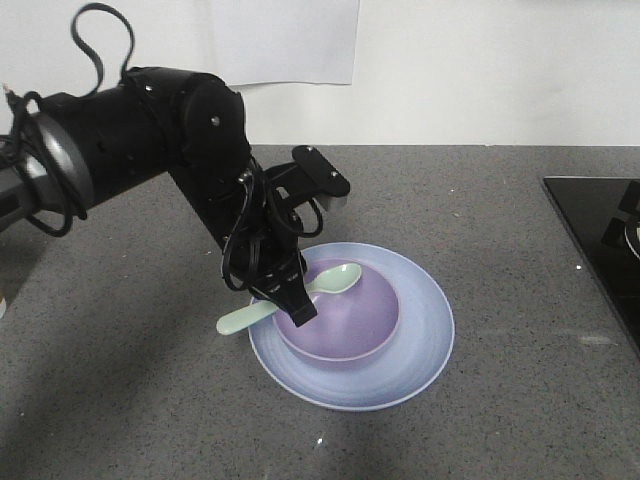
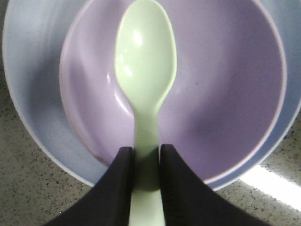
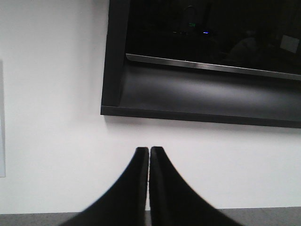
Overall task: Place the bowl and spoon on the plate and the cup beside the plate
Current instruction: 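Swing the left gripper with the pale green spoon over the bowl, then release the spoon into the bowl and raise the left gripper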
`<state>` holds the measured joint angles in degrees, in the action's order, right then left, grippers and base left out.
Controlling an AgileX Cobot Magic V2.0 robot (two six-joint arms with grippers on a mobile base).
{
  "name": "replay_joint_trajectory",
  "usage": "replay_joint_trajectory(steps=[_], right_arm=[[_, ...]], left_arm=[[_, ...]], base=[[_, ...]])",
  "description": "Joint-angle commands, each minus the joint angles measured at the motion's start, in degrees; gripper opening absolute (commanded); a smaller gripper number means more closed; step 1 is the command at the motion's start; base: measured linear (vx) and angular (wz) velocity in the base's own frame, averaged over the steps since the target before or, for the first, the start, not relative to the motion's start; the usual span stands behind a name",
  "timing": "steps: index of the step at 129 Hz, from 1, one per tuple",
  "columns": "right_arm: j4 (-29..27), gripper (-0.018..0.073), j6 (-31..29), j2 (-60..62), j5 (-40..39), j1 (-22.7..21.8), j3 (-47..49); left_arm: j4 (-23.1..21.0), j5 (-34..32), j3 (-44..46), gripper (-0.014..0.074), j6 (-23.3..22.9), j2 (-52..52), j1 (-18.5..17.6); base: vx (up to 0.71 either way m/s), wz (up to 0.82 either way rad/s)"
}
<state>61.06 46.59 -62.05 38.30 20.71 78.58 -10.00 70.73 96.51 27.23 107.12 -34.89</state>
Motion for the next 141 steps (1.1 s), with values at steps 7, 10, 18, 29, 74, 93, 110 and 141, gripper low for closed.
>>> replay_joint_trajectory(steps=[7,10,18,29,74,93,110,141], right_arm=[[2.9,-0.0004,0.2,0.7,-2.3,-0.2,1.5],[2.9,-0.0004,0.2,0.7,-2.3,-0.2,1.5],[2.9,-0.0004,0.2,0.7,-2.3,-0.2,1.5],[2.9,-0.0004,0.2,0.7,-2.3,-0.2,1.5],[2.9,-0.0004,0.2,0.7,-2.3,-0.2,1.5],[2.9,-0.0004,0.2,0.7,-2.3,-0.2,1.5],[2.9,-0.0004,0.2,0.7,-2.3,-0.2,1.5],[2.9,-0.0004,0.2,0.7,-2.3,-0.2,1.5]], left_arm=[[-0.3,1.1,1.8,0.0015,-0.5,-2.6,-0.9],[-0.3,1.1,1.8,0.0017,-0.6,-2.6,-0.8],[-0.3,1.2,1.8,0.0022,-0.6,-2.6,-0.9],[-0.3,1.2,1.8,0.0037,-0.7,-2.6,-0.9],[-0.7,0.8,1.8,0.0195,-0.7,-2.6,-0.9],[-0.7,0.7,1.8,0.0266,-0.7,-2.6,-0.9],[-0.7,0.3,1.8,0.0298,-0.7,-2.6,-0.9],[0.0,-3.0,5.7,0.0300,-3.3,-4.0,-0.6]], base=[[0.00,0.00],[0.00,0.00],[0.00,0.00],[0.00,0.00],[0.00,0.00],[0.00,0.00],[0.00,0.00],[0.00,0.00]])
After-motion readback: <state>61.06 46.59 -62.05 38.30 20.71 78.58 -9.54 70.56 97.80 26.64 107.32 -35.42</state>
